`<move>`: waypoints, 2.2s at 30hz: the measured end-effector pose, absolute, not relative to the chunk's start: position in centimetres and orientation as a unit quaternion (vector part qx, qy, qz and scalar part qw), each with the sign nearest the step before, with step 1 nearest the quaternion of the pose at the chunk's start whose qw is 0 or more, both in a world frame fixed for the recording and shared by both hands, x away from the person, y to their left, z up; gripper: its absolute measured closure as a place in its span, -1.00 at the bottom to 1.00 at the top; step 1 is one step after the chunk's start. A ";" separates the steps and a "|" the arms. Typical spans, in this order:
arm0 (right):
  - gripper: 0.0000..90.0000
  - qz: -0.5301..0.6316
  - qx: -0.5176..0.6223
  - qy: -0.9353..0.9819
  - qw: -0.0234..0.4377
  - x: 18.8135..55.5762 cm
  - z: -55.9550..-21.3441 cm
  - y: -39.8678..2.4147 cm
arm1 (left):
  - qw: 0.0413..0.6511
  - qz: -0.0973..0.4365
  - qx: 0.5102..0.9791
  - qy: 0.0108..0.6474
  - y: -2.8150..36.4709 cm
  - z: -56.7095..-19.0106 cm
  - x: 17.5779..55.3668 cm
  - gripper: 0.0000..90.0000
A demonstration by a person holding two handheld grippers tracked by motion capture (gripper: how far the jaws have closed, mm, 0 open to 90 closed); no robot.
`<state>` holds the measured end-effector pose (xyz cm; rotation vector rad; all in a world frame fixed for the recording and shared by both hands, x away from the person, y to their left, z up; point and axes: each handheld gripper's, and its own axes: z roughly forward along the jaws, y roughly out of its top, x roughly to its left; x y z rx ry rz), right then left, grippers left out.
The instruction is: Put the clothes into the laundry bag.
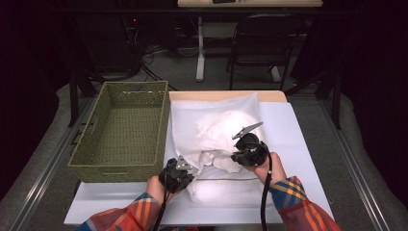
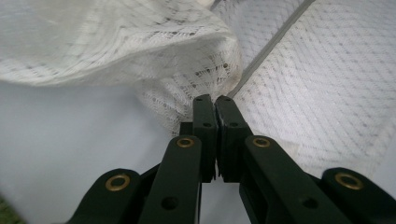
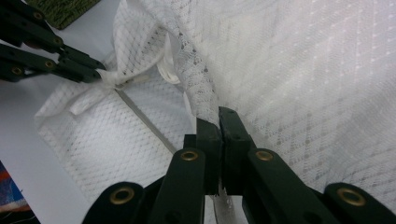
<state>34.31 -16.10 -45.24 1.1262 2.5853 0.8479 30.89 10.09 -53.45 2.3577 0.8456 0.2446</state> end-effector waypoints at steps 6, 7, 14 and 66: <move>0.97 0.278 0.379 0.878 0.090 34.0 -45.6 -16.1 | 0.313 0.085 0.887 0.328 11.7 -52.7 30.1 0.95; 0.97 0.277 0.379 0.878 0.090 34.0 -45.7 -16.0 | 0.312 0.081 0.888 0.328 11.8 -52.7 30.0 0.94; 0.96 0.272 0.375 0.882 0.088 33.9 -45.8 -15.8 | 0.314 0.093 0.895 0.304 10.3 -51.4 29.7 0.07; 0.90 0.195 0.353 0.913 0.054 33.3 -51.2 -16.0 | 0.290 0.030 0.890 0.350 15.8 -52.7 29.1 0.63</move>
